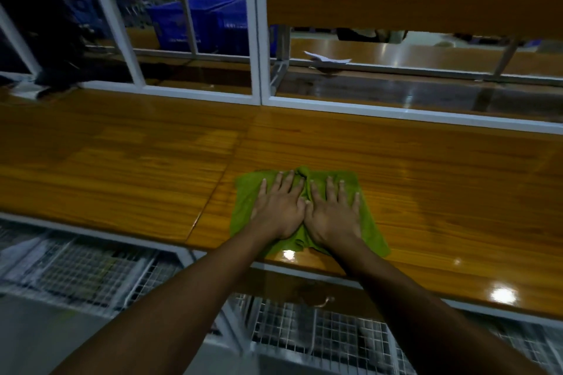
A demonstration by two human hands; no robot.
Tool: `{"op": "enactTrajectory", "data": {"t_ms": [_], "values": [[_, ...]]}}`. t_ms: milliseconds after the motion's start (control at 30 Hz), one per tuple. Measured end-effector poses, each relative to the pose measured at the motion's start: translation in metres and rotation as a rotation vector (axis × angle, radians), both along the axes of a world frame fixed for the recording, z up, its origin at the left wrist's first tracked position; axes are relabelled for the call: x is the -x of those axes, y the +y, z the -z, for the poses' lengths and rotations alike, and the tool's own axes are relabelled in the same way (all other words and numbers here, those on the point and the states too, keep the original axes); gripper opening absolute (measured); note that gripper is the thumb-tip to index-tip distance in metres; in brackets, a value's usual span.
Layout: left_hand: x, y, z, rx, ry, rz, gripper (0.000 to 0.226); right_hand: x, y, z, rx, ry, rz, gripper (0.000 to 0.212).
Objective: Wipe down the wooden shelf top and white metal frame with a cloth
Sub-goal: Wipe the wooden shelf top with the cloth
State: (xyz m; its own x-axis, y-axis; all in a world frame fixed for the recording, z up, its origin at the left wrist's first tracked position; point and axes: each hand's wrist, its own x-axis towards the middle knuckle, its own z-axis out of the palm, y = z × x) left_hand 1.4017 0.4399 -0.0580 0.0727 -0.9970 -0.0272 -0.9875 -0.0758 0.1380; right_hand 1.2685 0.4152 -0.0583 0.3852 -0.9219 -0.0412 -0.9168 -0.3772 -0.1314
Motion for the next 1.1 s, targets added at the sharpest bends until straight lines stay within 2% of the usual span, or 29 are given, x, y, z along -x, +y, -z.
{"op": "enactTrajectory", "data": {"t_ms": [333, 533, 700, 967, 1100], "values": [[-0.053, 0.051, -0.005, -0.021, -0.019, -0.080, 0.058, -0.055, 0.039, -0.004, -0.015, -0.025, -0.106, 0.061], [-0.052, 0.084, 0.001, 0.004, -0.053, -0.170, 0.060, -0.056, 0.063, 0.001, -0.009, -0.065, -0.196, 0.060], [-0.018, 0.099, 0.004, 0.044, -0.114, -0.211, 0.085, -0.025, 0.076, 0.004, -0.002, -0.097, -0.246, 0.068], [0.074, 0.074, 0.003, 0.044, -0.107, -0.112, 0.083, 0.067, 0.060, 0.004, 0.023, -0.050, -0.158, 0.084], [0.117, 0.053, 0.000, 0.007, -0.087, -0.018, 0.086, 0.113, 0.046, 0.003, 0.007, -0.027, -0.100, 0.085]]}}
